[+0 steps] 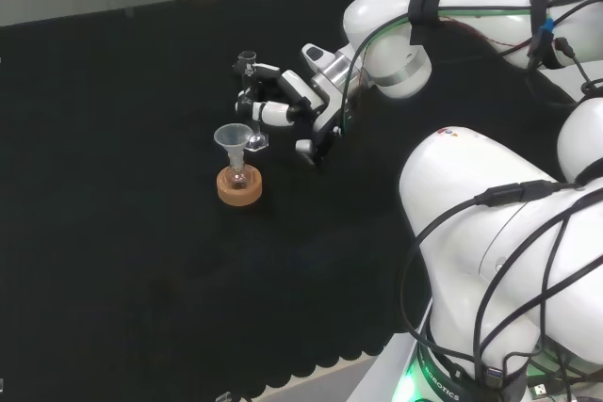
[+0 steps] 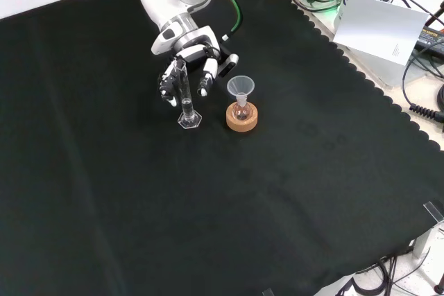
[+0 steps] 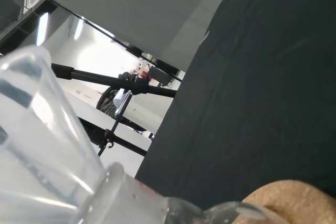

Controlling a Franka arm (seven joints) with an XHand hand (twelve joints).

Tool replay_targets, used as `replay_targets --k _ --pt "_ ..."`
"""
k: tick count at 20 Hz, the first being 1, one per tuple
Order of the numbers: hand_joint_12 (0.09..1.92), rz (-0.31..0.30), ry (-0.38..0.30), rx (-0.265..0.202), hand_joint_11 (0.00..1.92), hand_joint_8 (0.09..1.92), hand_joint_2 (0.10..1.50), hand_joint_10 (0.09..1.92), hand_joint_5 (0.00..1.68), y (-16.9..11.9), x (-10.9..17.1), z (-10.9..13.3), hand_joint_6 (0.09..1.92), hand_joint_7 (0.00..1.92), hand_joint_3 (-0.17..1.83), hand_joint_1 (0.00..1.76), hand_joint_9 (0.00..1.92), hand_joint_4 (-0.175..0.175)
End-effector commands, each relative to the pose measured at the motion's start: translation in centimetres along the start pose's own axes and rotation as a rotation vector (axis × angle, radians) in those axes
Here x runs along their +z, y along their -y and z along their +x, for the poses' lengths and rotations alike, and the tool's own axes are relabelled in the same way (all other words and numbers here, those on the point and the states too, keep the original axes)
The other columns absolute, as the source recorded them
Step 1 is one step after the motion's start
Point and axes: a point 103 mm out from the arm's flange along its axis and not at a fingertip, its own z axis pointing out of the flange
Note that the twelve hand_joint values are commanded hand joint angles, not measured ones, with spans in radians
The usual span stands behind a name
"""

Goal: Pick up the graduated cylinder.

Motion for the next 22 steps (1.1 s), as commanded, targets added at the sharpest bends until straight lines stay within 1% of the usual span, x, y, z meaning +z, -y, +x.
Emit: replay_targets --k 1,4,6,9,11,19,22 --pt "1.2 -0.014 0.0 0.004 0.56 0.61 1.07 0.49 0.61 -0.1 0.41 -0.02 0.12 0.5 -0.17 1.05 0.79 0.008" --pt "1.18 -0.019 0.002 0.009 0.58 0.61 1.09 0.47 0.62 -0.11 0.41 -0.02 0.16 0.51 -0.17 1.06 0.81 0.008" --pt "1.17 -0.022 0.004 0.012 0.59 0.6 1.09 0.44 0.61 -0.12 0.42 -0.03 0.22 0.52 -0.17 1.07 0.83 0.008" --pt "1.16 -0.028 0.005 0.013 0.61 0.59 1.1 0.4 0.55 -0.13 0.41 -0.05 0.4 0.54 -0.17 1.07 0.86 0.007" --pt "1.16 -0.031 0.005 0.016 0.61 0.59 1.11 0.39 0.53 -0.14 0.4 -0.05 0.47 0.54 -0.17 1.07 0.86 0.007" --pt "1.16 -0.044 0.008 0.024 0.63 0.59 1.14 0.39 0.55 -0.17 0.36 -0.07 0.53 0.54 -0.17 1.07 0.87 0.005" --pt "1.15 -0.051 0.014 0.029 0.66 0.6 1.2 0.39 0.56 -0.19 0.3 -0.02 0.59 0.55 -0.17 1.09 0.88 0.0"
